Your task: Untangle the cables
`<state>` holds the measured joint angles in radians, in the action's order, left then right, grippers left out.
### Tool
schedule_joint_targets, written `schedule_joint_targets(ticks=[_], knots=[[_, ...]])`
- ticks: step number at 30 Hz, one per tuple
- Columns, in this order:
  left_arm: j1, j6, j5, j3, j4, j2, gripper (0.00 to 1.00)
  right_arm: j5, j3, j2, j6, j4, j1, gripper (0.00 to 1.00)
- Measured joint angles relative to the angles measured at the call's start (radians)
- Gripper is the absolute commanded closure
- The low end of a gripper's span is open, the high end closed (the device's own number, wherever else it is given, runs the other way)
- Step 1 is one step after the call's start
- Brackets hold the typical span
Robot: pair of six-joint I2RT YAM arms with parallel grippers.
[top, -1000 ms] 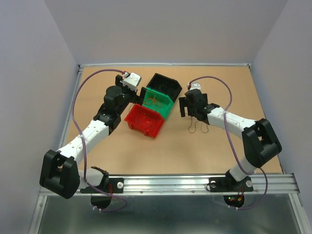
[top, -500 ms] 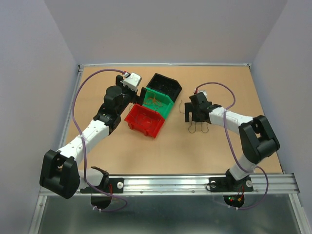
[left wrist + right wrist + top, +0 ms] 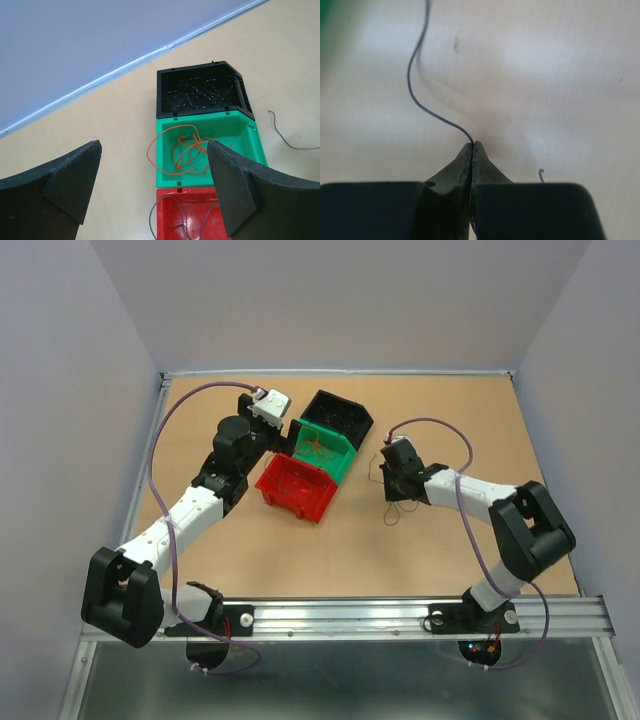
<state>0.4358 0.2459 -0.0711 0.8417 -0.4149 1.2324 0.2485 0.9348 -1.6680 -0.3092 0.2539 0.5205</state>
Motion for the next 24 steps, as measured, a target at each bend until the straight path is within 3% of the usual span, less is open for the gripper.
schedule_joint_targets(ticks=[6, 11, 17, 24], knots=[[0.000, 0.000, 0.000, 0.000, 0.000, 0.000, 0.01, -0.139, -0.127, 0.306, 0.063, -0.114, 0.029, 0.99], [0.000, 0.000, 0.000, 0.000, 0.000, 0.000, 0.01, -0.309, -0.145, 0.436, 0.088, -0.288, 0.029, 0.99], [0.000, -0.002, 0.011, 0.000, 0.000, -0.002, 0.01, -0.517, -0.144, 0.413, 0.122, -0.425, 0.029, 0.99], [-0.022, -0.024, 0.039, 0.000, 0.000, -0.039, 0.01, -0.633, -0.066, 0.229, 0.164, -0.463, 0.082, 1.00]])
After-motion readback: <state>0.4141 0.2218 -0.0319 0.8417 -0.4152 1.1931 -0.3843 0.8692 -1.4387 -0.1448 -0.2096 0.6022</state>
